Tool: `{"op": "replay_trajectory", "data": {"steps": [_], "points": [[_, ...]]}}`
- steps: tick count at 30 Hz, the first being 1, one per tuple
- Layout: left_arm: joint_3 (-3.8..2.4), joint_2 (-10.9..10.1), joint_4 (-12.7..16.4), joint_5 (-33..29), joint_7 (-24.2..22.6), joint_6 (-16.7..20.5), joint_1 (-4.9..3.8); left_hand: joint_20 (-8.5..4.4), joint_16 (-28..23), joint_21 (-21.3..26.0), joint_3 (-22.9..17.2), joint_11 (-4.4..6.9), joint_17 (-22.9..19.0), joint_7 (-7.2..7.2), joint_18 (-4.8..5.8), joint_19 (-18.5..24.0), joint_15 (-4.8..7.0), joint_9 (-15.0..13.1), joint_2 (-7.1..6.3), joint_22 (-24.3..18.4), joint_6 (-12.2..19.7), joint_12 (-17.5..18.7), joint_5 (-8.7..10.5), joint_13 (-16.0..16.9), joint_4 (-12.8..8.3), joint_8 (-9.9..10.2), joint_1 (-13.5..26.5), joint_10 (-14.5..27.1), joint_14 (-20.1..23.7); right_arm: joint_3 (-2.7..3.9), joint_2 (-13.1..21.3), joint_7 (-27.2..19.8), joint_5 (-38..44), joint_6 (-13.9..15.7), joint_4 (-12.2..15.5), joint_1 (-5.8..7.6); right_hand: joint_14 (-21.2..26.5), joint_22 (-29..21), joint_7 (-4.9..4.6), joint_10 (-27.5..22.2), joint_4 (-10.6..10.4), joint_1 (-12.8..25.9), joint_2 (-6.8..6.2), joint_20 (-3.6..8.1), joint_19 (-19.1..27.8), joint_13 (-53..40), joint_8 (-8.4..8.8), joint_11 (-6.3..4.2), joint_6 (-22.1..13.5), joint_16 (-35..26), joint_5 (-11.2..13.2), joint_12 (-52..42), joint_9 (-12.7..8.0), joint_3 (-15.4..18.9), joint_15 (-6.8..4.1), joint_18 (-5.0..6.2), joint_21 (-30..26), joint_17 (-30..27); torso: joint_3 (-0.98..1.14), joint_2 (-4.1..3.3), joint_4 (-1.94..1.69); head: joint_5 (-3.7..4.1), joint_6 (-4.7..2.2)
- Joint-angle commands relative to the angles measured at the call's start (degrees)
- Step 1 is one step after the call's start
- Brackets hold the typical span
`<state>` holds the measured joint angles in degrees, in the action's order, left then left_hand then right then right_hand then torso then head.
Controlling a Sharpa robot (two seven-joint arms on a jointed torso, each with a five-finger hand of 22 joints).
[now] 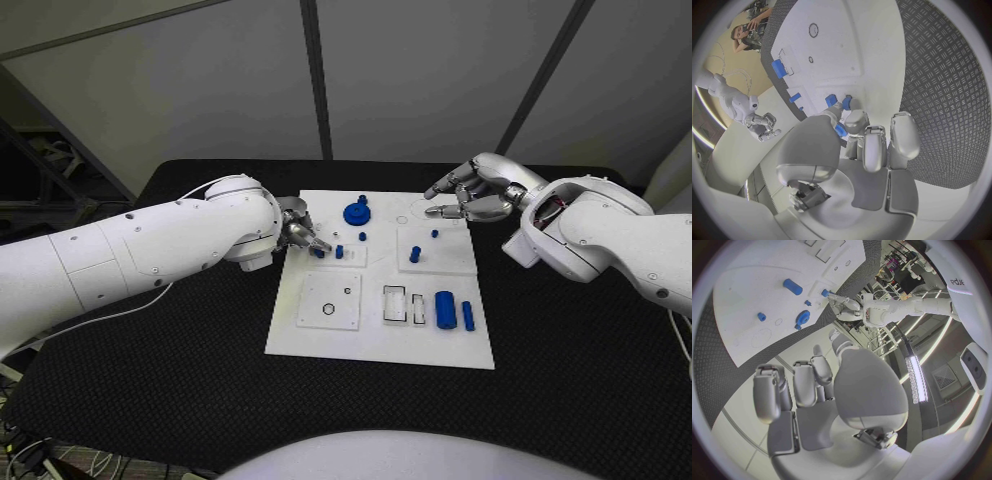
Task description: Assemble the parts on the task board
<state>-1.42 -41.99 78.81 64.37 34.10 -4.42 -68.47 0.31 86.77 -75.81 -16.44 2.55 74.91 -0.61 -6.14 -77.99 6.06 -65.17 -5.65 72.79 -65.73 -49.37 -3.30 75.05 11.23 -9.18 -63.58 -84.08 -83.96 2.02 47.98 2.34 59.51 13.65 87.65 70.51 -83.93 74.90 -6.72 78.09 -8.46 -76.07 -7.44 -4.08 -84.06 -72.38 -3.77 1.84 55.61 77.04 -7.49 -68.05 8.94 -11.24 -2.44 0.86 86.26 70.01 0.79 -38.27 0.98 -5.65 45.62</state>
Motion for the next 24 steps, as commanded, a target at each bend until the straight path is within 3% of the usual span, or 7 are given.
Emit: {"op": "replay_trajectory", "data": {"steps": [1,24], "points": [[-0.09,-0.1,0.1,-0.1,0.7,-0.8,-0.11,-0.09,0.3,-0.1,0.1,0.34,10.8,-0.02,1.56,-0.3,0.37,0.0,-0.07,0.1,-0.5,-0.3,0.15,4.7,0.4,-0.3,-0.4,-3.8,-5.1,0.03,-0.1,-0.3,0.0,-0.3,0.0,0.10,-1.6,10.3,0.03,-0.2,-0.5,0.3,0.36,0.20,-2.8,0.1,0.01,0.03,0.2,-0.3,-0.2,0.2,0.1,0.0,-0.06,0.45,-0.4,-0.1,0.01,0.00,0.00,0.02,0.05],[-0.12,0.0,0.5,-0.1,0.7,-1.1,-0.14,-0.09,0.3,-0.1,0.4,0.34,10.9,-0.02,1.56,-0.3,0.36,-0.2,-0.33,0.1,-0.5,-0.3,0.16,4.7,1.0,-0.3,-0.5,-3.8,-5.1,0.03,-0.2,-0.3,0.0,-0.4,-0.1,0.10,-1.6,10.3,0.03,-0.2,-0.5,0.3,0.36,0.20,-2.8,0.1,0.01,0.03,0.2,-0.3,-0.2,0.2,0.1,0.0,-0.06,0.45,-0.4,-0.1,0.02,0.00,0.01,0.03,0.09]]}}
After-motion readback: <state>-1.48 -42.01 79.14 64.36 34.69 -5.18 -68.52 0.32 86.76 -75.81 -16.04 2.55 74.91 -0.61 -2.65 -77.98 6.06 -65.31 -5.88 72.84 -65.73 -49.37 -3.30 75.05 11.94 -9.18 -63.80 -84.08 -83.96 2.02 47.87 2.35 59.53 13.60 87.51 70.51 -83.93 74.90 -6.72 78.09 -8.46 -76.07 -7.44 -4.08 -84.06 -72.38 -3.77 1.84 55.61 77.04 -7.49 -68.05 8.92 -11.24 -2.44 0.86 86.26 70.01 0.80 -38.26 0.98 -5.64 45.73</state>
